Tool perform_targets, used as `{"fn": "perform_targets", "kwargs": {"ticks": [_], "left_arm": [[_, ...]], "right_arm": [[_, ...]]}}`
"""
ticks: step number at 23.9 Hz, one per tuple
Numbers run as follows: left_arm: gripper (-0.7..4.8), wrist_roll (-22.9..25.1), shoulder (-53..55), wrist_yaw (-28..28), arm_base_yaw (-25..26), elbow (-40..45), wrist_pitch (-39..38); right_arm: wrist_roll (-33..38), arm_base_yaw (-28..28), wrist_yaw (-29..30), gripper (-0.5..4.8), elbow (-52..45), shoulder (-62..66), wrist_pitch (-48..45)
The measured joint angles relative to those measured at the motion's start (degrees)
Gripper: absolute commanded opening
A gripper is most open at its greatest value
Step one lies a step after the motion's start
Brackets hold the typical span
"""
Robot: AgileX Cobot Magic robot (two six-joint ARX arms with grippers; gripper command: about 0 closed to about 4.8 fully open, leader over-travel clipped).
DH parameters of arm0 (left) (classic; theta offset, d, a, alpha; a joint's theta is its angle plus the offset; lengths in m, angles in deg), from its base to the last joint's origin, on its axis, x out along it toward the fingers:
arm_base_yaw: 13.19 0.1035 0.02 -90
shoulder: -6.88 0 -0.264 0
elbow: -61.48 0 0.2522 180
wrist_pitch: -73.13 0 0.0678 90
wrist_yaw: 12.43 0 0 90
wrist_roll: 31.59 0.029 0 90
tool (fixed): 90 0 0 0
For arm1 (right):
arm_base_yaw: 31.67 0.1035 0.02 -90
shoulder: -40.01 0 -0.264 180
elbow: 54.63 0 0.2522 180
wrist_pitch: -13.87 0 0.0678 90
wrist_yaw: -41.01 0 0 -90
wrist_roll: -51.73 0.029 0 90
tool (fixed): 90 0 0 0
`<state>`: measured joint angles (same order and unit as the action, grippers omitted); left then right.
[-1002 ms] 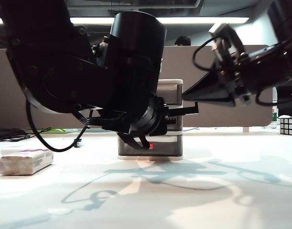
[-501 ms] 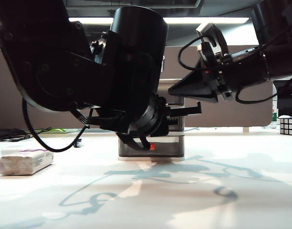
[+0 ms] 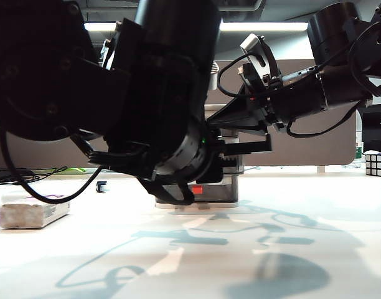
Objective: Open the second layer of the drawer on the table, pick up a pack of napkins on the table and put it in, and finally close the drawer.
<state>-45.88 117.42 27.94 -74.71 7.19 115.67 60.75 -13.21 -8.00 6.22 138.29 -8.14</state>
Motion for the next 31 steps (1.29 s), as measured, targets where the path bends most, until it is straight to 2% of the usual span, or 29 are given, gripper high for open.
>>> {"fn": "perform_targets", "kwargs": {"ticks": [5,9,18,19,21,22,28,31], "left_arm": [[-0.06,-5.1,-2.8,-1.0,-4.2,3.7,-0.4],[-0.06,-6.8,-6.6,-0.7,-5.0,6.8,-2.4],[-0.06,-7.2,-11.5,-2.1,-9.5,8.4,-11.1],[0.01,-7.2,-11.6,-2.6,-10.0,8.4,-11.1],[1.06,-7.2,-11.6,-2.7,-10.0,8.4,-11.2],[1.35,-7.2,-11.6,-2.7,-10.0,8.4,-11.1],[1.35,-7.2,-14.0,-2.4,-10.5,8.4,-14.7],[1.35,-7.8,-20.2,-1.8,-14.1,8.4,-27.2]], "right_arm": [[0.0,0.0,0.0,-0.05,0.0,0.0,0.1],[0.0,0.0,0.0,-0.05,0.0,0.0,0.1],[0.0,0.0,0.0,-0.05,0.0,0.0,0.1],[0.0,0.0,0.0,-0.05,0.0,0.0,0.1],[0.0,0.0,0.0,-0.05,0.0,0.0,0.1],[0.0,0.0,0.0,-0.04,0.0,0.0,0.2],[0.0,0.0,0.0,-0.04,0.0,0.0,0.2],[0.0,0.0,0.0,-0.05,0.0,0.0,0.4]]}}
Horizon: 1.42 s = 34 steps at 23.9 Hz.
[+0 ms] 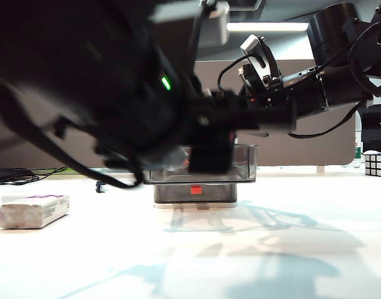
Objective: Open the second layer of the drawer on the table, pick up a pack of napkins on the table and put it in, and finally close the drawer.
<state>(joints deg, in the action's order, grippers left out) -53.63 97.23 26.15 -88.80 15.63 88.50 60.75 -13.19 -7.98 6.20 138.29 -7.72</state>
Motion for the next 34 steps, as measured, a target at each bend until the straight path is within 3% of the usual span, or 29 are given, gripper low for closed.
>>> {"fn": "perform_targets", "kwargs": {"ticks": [4,5,7,8,9,10,11,13,16,19,21,24,25,27,34], "left_arm": [[1.34,-6.8,-12.5,-3.6,-5.0,0.0,-22.4],[1.34,-10.8,-17.5,-7.0,-6.2,0.0,-32.9],[1.34,-18.4,-25.9,-10.2,-5.9,0.0,-53.0],[1.34,-20.9,-28.3,-10.8,-5.6,0.0,-58.4],[1.34,-26.8,-32.9,-12.3,-4.6,0.0,-68.7],[1.41,-29.6,-34.7,-12.9,-3.6,0.0,-73.0],[1.92,-32.9,-37.6,-13.3,-1.0,0.5,-77.0],[2.27,-32.9,-40.3,-12.9,3.3,1.7,-75.8],[2.38,-27.6,-39.6,-10.2,10.7,3.9,-68.6],[2.38,-14.5,-39.6,-0.5,22.9,10.1,-49.2],[2.47,-7.5,-39.1,6.7,31.5,11.6,-41.0],[4.20,1.7,-37.3,17.8,42.4,11.7,-32.7],[4.48,3.9,-36.5,21.2,45.0,11.7,-30.6],[4.48,6.6,-33.0,29.7,49.9,11.6,-25.8],[4.44,7.2,-18.4,37.0,52.1,11.2,-16.0]], "right_arm": [[0.2,-0.1,0.8,-0.04,0.0,0.0,0.5],[0.5,-0.1,1.4,-0.04,0.0,0.0,0.6],[1.2,0.0,2.3,-0.05,0.0,0.0,1.1],[1.5,0.0,2.5,-0.04,0.0,0.0,1.3],[2.3,0.0,2.8,-0.04,0.0,0.0,1.4],[2.4,0.0,3.1,-0.05,0.0,0.0,1.4],[2.9,0.0,3.6,-0.05,0.0,0.0,1.4],[3.5,0.0,4.0,-0.05,0.0,0.0,1.4],[4.2,0.0,4.7,-0.05,0.0,0.0,1.4],[4.3,0.0,6.0,-0.05,0.0,0.0,1.8],[4.3,0.0,6.4,-0.04,0.0,0.0,2.4],[4.3,0.0,6.6,-0.05,0.0,0.0,3.0],[4.3,0.0,6.6,-0.05,0.0,0.0,3.0],[4.3,0.0,6.6,-0.04,0.0,0.0,3.0],[4.3,0.0,6.6,-0.04,0.0,0.0,2.9]]}}
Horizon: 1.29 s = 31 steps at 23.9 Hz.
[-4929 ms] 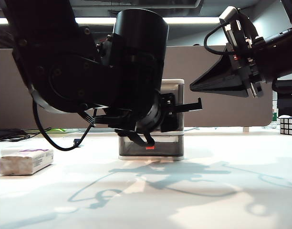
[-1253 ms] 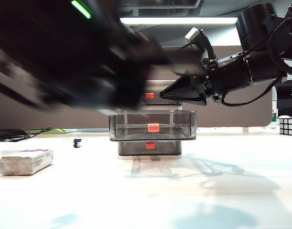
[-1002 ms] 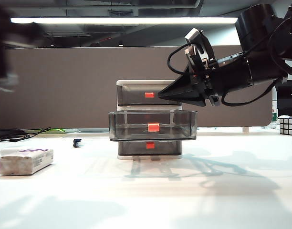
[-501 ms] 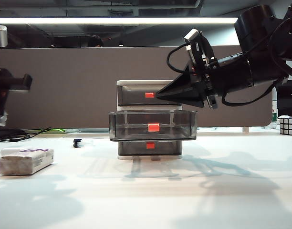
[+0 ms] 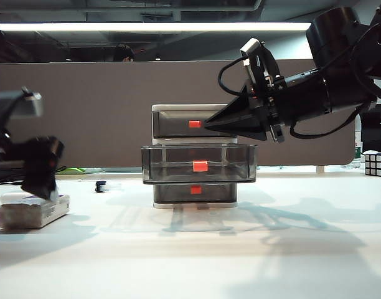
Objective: Open the second layer of the drawer on the table, pick up a pack of napkins on the table and put it in, and finally close the drawer.
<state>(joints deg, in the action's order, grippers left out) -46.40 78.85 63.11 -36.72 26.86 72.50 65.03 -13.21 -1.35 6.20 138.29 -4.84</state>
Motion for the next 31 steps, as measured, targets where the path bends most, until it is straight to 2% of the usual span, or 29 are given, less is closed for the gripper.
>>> {"fn": "perform_targets", "kwargs": {"ticks": [5,7,8,11,12,14,15,25,31], "left_arm": [[4.30,1.2,7.3,1.6,0.0,-3.7,1.2],[3.54,1.5,9.0,1.6,-0.1,-4.7,0.9],[3.35,2.0,9.6,1.7,-0.1,-5.3,0.6],[3.19,2.1,9.6,1.6,-0.1,-5.4,0.5],[2.88,2.2,9.6,1.6,-0.1,-5.4,0.1],[1.92,2.5,9.6,1.6,-0.1,-5.4,-0.6],[1.79,2.9,9.6,1.6,-0.1,-5.4,-0.5],[1.77,5.3,9.4,1.7,-0.1,-5.5,-0.1],[1.73,7.5,1.5,3.0,-3.2,-5.3,0.1]], "right_arm": [[0.0,0.0,0.0,-0.05,0.0,0.0,0.0],[0.0,0.0,-0.1,-0.05,0.0,0.0,0.0],[0.0,0.0,-0.1,-0.04,0.0,0.0,0.0],[0.0,-0.1,-0.1,-0.05,0.0,0.0,0.0],[0.0,-0.1,-0.1,-0.05,0.0,0.0,0.0],[0.0,-0.1,-0.1,-0.04,0.0,0.0,0.0],[0.0,-0.1,-0.1,-0.04,0.0,0.0,0.0],[0.0,-0.1,-0.1,-0.04,0.0,0.0,0.0],[0.0,-0.1,0.4,-0.05,0.0,0.0,-0.1]]}}
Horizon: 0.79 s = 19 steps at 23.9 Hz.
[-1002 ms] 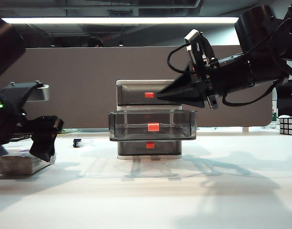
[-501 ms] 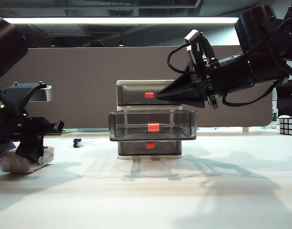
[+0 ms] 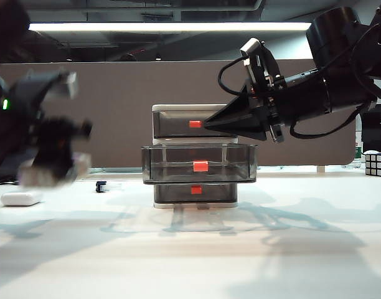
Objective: Open the second layer of the drawer on the table, pick up a pack of napkins on the table and put it in, and finally close the drawer.
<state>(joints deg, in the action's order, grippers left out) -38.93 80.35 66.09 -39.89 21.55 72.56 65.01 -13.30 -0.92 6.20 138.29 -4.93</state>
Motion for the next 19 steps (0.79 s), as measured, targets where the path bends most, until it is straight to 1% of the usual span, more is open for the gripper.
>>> {"fn": "perform_targets", "kwargs": {"ticks": [1,3,5,7,8,9,10,11,19], "left_arm": [[1.73,0.1,-1.8,0.2,-0.8,0.0,0.3],[1.73,0.0,-5.9,3.5,-3.0,-1.2,-0.7],[1.73,0.0,-6.3,7.0,-4.3,-3.6,-1.3],[1.73,0.0,-6.1,9.4,-5.8,-5.7,-1.1],[1.72,0.1,-5.7,9.9,-7.9,-7.7,-1.2],[1.66,0.6,-4.5,9.9,-9.8,-10.0,-1.3],[1.49,1.0,-3.6,9.9,-11.0,-11.4,-1.2],[1.44,1.2,-2.6,9.9,-11.9,-12.6,-1.0],[1.47,2.4,10.6,10.2,-16.0,-20.1,-1.5]], "right_arm": [[0.0,0.0,0.4,-0.05,0.0,0.0,-0.1],[0.4,0.0,3.5,-0.05,-0.1,-0.9,-1.0],[0.5,0.0,4.1,-0.05,-0.1,-2.0,-1.0],[0.6,0.0,4.1,-0.05,-0.1,-3.4,-1.2],[0.6,0.0,4.2,-0.05,-0.1,-5.0,-1.2],[0.6,-0.2,4.1,-0.05,-0.1,-6.5,-1.2],[0.6,-0.5,4.2,-0.05,-0.1,-7.4,-1.2],[0.6,-0.6,4.0,-0.04,-0.1,-8.2,-1.2],[0.6,-1.6,3.0,-0.04,0.0,-13.1,-1.1]]}}
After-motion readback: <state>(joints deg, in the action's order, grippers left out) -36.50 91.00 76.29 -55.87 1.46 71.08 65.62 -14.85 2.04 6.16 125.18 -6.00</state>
